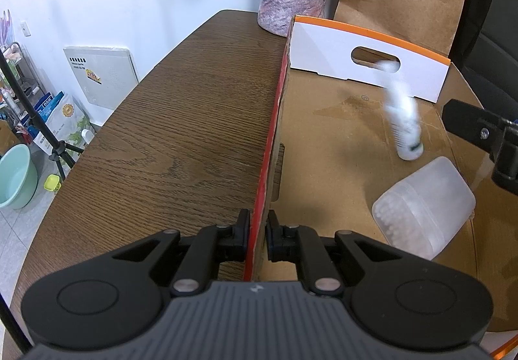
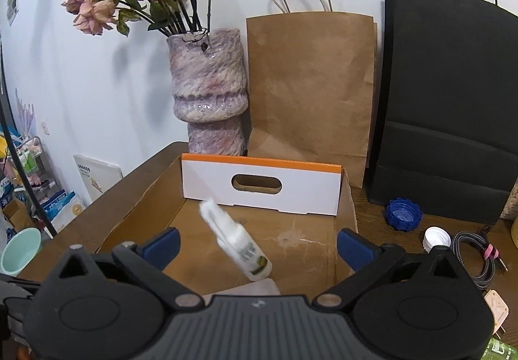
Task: Organize rigid objects
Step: 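Carry the white spray bottle with the right tool into the orange box, then move the right tool back toward the green spray bottle, then grasp the green spray bottle with the right tool, then carry the green spray bottle with the right tool into the orange box, release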
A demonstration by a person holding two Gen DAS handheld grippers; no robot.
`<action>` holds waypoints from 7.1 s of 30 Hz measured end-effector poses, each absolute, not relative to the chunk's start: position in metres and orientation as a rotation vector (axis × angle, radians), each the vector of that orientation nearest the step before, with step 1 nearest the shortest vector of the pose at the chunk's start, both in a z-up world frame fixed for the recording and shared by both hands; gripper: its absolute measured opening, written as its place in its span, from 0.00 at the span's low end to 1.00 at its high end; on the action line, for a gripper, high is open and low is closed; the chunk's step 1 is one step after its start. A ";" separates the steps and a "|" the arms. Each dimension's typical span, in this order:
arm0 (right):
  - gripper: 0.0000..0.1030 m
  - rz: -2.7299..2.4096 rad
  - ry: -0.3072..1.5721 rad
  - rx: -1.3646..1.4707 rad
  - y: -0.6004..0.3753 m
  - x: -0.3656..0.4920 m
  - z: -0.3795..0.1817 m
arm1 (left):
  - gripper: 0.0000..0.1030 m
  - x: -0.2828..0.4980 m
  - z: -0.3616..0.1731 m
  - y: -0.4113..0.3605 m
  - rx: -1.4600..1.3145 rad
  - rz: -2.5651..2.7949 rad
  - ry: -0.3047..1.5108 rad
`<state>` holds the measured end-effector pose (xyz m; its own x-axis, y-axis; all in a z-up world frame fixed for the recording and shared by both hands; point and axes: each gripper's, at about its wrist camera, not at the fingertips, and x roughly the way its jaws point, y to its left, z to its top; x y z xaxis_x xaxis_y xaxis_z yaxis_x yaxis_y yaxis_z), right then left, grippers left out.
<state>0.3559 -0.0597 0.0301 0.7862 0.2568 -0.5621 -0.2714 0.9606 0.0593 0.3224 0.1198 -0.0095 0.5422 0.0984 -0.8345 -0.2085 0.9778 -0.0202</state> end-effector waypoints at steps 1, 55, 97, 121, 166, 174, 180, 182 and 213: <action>1.00 0.285 0.602 -0.026 -0.060 0.356 0.030 | 0.11 0.322 -0.010 0.120 -0.123 0.183 0.982; 1.00 -0.025 0.686 0.021 -0.229 0.278 0.015 | 0.11 0.322 -0.010 0.119 -0.123 0.183 0.982; 0.33 0.051 0.718 -0.029 -0.257 0.283 -0.046 | 0.11 0.322 -0.009 0.119 -0.118 0.183 0.980; 0.30 0.035 0.584 0.047 -0.257 0.266 -0.014 | 0.11 0.322 -0.009 0.118 -0.116 0.184 0.980; 0.29 0.173 0.482 -0.005 -0.144 0.286 0.050 | 0.11 0.322 -0.009 0.118 -0.117 0.184 0.980; 0.29 0.238 0.500 -0.017 -0.109 0.297 0.052 | 0.11 0.322 -0.010 0.118 -0.115 0.184 0.980; 0.29 0.285 0.519 -0.038 -0.081 0.305 0.050 | 0.11 0.322 -0.009 0.118 -0.113 0.184 0.979; 0.29 0.298 0.528 -0.050 -0.072 0.309 0.048 | 0.11 0.322 -0.009 0.118 -0.111 0.185 0.979; 0.92 0.314 0.621 -0.082 -0.049 0.337 0.036 | 0.11 0.322 -0.009 0.117 -0.106 0.186 0.978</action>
